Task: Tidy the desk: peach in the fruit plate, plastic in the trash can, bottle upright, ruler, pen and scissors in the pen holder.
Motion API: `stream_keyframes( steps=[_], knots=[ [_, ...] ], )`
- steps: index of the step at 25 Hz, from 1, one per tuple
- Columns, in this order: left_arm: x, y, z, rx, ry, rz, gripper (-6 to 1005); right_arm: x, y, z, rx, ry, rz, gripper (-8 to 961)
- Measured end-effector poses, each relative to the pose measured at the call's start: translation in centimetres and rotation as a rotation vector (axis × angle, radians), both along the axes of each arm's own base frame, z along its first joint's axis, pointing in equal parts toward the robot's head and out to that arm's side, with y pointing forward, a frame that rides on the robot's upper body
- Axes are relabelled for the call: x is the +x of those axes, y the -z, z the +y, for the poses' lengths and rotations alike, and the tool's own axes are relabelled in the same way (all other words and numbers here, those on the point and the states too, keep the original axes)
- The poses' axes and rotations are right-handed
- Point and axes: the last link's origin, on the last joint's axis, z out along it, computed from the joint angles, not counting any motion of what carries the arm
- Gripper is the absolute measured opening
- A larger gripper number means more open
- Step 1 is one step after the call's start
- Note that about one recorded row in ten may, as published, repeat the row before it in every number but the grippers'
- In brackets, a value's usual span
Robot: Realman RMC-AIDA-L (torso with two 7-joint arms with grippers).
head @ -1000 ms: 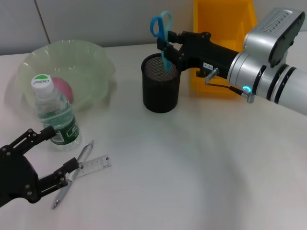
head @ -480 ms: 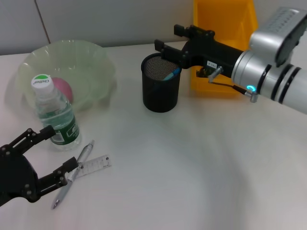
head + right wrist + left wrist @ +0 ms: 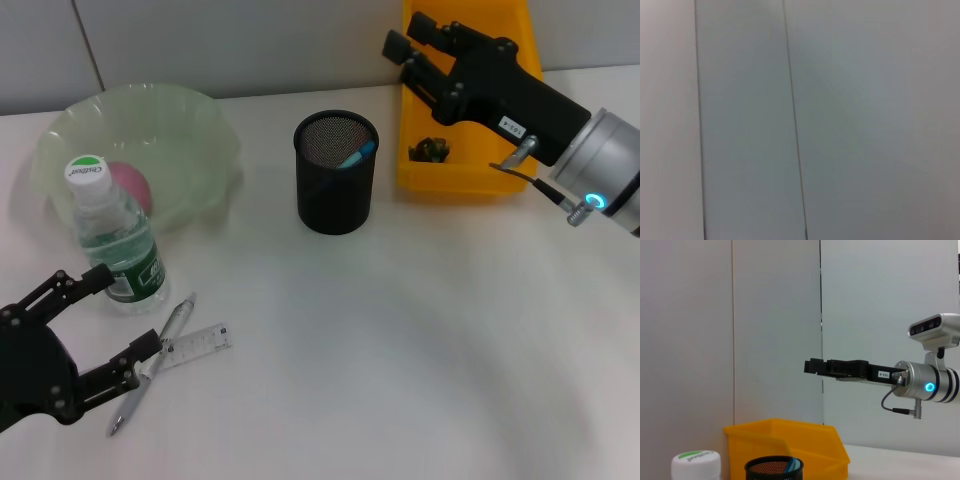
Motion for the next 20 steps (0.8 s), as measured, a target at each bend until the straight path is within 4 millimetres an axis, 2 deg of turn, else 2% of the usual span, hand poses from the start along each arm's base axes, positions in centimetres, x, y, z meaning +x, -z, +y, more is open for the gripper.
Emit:
stream_keyframes(
  steps=[5, 7, 14, 20],
  knots=[
    [0.08, -0.02, 0.11, 0.001, 0.004, 0.001, 832, 0.15, 0.03, -0.10, -0.001, 0.002, 0.000, 375],
    [0.09, -0.01, 0.12, 0.001, 0.004, 0.001, 832, 0.13, 0.03, -0.09, -0.002, 0.000, -0.001, 144],
    [0.07, -0.05, 0.15, 0.002, 0.004, 0.002, 831, 0.16, -0.02, -0.08, -0.001, 0.000, -0.003, -3],
    [0.05, -0.09, 0.17, 0.002, 0.004, 0.004, 831, 0.19, 0.06, -0.16, -0.004, -0.001, -0.004, -2]
  ],
)
